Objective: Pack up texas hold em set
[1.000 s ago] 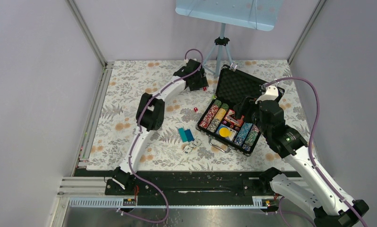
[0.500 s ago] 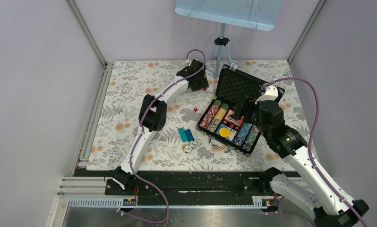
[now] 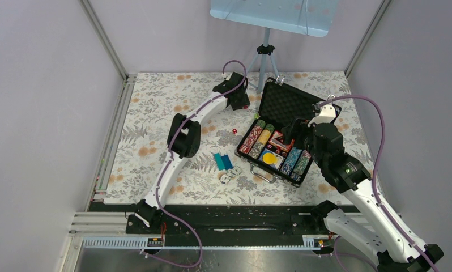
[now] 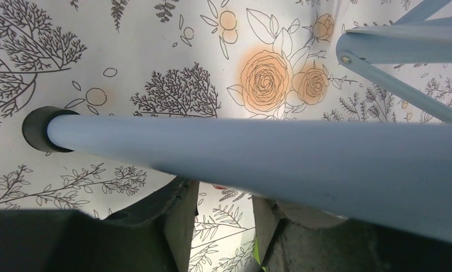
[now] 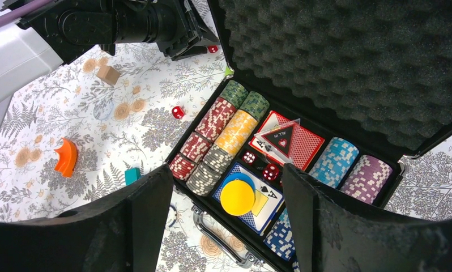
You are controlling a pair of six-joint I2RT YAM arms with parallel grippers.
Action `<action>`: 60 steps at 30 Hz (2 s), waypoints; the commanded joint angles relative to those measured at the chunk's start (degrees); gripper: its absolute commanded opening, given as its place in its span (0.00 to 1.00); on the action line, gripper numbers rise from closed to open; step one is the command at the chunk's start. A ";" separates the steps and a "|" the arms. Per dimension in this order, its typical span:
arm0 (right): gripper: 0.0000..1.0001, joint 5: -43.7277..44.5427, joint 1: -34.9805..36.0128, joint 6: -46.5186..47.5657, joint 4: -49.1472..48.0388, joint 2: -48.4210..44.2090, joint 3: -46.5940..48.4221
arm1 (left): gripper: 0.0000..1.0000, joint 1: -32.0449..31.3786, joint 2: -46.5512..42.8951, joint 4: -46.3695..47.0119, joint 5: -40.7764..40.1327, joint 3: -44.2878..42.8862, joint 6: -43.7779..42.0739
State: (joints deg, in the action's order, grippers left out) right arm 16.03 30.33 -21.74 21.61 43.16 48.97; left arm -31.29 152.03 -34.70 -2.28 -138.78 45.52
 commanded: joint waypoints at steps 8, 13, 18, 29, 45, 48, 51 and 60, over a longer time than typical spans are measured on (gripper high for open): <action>0.78 2.06 -0.09 1.55 0.01 -0.79 -0.10 | 0.34 0.53 1.64 -0.28 -2.73 -1.93 1.77; 0.78 2.29 -0.11 1.66 -0.02 -1.12 -0.26 | 0.30 0.57 1.58 -0.27 -2.79 -1.91 1.81; 0.79 2.29 -0.07 1.61 -0.07 -1.15 -0.32 | 0.29 0.56 1.52 -0.26 -2.67 -1.67 1.83; 0.79 2.07 -0.08 1.40 -0.06 -0.96 -0.37 | 0.27 0.62 -2.00 3.44 -2.58 4.65 1.02; 0.79 1.24 -0.05 0.26 -0.14 -0.43 -0.56 | 0.26 0.18 -12.94 9.67 -5.09 22.63 -2.17; 0.79 1.11 -0.09 0.16 -0.09 -0.19 -0.56 | 0.26 0.09 -15.54 11.32 -4.96 26.44 -2.48; 0.79 0.84 -0.13 -0.05 -0.15 -0.13 -0.48 | 0.26 -0.04 -17.86 12.44 -4.90 29.80 -3.23; 0.79 0.17 -0.09 -0.58 -0.53 -0.05 -0.78 | 0.26 -0.17 -26.68 16.11 -6.06 42.30 -4.59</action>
State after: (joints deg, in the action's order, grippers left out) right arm 16.84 30.33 -21.50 21.61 43.22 48.42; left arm -31.27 130.69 -19.66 -6.20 -100.44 42.76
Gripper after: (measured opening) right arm 0.791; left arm 0.261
